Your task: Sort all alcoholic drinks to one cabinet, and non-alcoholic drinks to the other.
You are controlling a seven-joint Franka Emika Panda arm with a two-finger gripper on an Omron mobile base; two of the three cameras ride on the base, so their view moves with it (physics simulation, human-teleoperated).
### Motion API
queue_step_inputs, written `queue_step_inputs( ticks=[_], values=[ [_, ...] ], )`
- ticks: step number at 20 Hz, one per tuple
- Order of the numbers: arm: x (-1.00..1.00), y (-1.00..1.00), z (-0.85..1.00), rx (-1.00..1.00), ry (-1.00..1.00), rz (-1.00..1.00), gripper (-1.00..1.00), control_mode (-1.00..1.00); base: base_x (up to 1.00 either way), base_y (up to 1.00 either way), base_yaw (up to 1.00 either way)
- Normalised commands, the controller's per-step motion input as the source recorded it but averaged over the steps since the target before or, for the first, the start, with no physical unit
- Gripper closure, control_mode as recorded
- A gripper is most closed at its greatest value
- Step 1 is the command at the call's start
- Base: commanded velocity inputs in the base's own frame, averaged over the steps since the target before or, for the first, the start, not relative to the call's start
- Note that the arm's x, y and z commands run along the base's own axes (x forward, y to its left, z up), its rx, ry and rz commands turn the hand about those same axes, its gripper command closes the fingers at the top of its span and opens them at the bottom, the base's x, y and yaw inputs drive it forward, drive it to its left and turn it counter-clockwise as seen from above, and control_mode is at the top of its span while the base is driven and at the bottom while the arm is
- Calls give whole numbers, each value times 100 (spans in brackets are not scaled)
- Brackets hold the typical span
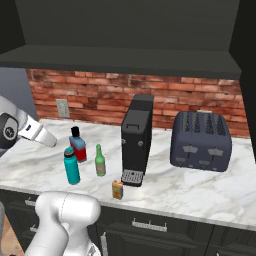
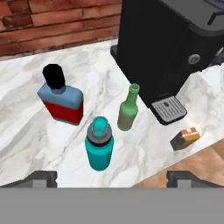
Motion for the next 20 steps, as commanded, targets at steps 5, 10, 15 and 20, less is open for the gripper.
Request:
queue_step_inputs(
  ticks=[5, 10, 15, 20],
  values=[
    [2, 12, -39, 0, -3, -12, -100, -100, 0, 0, 0],
    [0, 12, -32, -3, -8, -19, -100, -100, 0, 0, 0],
    [2, 17, -20, -8, -8, -29, -100, -100, 0, 0, 0],
    [6, 2, -27, -3, -6, -16, -100, -100, 0, 0, 0]
  ],
)
